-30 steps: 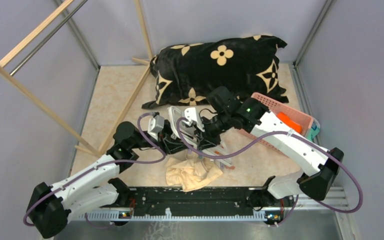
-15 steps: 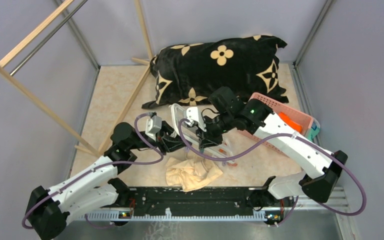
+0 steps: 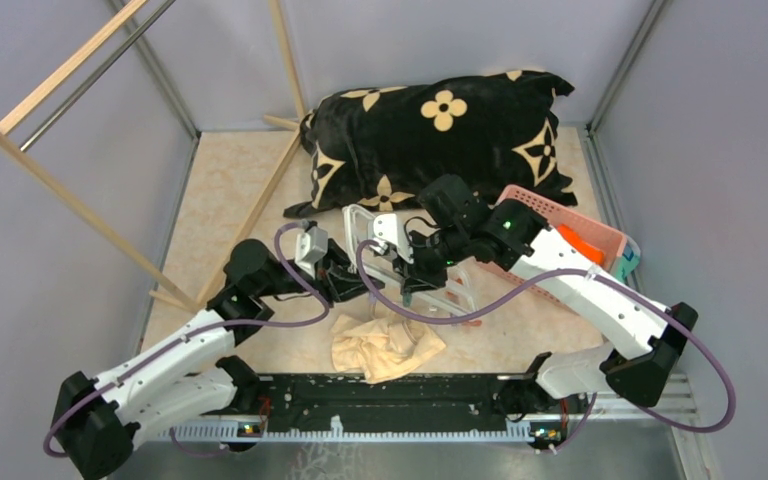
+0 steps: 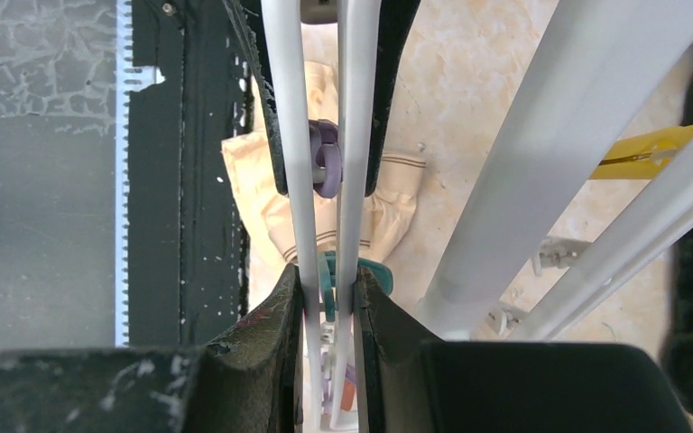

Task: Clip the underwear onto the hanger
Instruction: Open the clamp at the hanger.

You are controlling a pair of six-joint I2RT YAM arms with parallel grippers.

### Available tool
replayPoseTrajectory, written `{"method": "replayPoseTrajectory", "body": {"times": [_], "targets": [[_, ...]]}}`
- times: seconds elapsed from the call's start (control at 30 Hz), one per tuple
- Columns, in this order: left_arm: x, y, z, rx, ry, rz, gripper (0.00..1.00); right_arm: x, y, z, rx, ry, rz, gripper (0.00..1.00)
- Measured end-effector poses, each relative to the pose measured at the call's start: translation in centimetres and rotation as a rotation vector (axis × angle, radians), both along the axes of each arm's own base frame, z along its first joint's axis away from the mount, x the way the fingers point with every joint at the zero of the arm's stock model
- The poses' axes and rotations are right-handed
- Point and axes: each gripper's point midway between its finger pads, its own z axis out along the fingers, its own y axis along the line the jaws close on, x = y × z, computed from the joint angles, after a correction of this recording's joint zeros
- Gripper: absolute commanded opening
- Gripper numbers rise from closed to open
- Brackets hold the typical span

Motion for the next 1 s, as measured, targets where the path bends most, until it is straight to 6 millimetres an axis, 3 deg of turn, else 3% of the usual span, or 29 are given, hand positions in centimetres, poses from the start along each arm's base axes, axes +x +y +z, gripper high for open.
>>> {"method": "replayPoseTrajectory", "body": {"times": [0.07, 0.27, 0.47, 0.6, 0.77, 1.0], "targets": [[0.1, -0.1, -0.3, 0.01, 0.007, 0.0, 0.0, 0.1, -0.2, -0.2, -0.013, -0.005, -0.006, 0.01], [1.0, -0.3, -2.4, 0.073, 0.089, 0.037, 0.0, 0.7, 0.0, -2.4, -0.092, 0.039, -0.006, 0.15], [2.3, 0.2, -5.2, 0.137, 0.214, 0.139, 0.0, 1.6, 0.4, -4.8, -0.166, 0.076, -0.016, 0.42], [2.8, 0.3, -6.4, 0.146, 0.274, 0.182, 0.0, 2.6, 1.7, -4.2, -0.112, 0.036, -0.022, 0.59], [3.5, 0.6, -7.2, 0.144, 0.312, 0.235, 0.0, 4.2, 2.8, -2.3, -0.013, -0.051, -0.081, 0.62], [4.5, 1.0, -7.9, 0.116, 0.348, 0.309, 0.0, 4.5, 0.2, 0.5, 0.155, -0.152, -0.298, 0.6]]}}
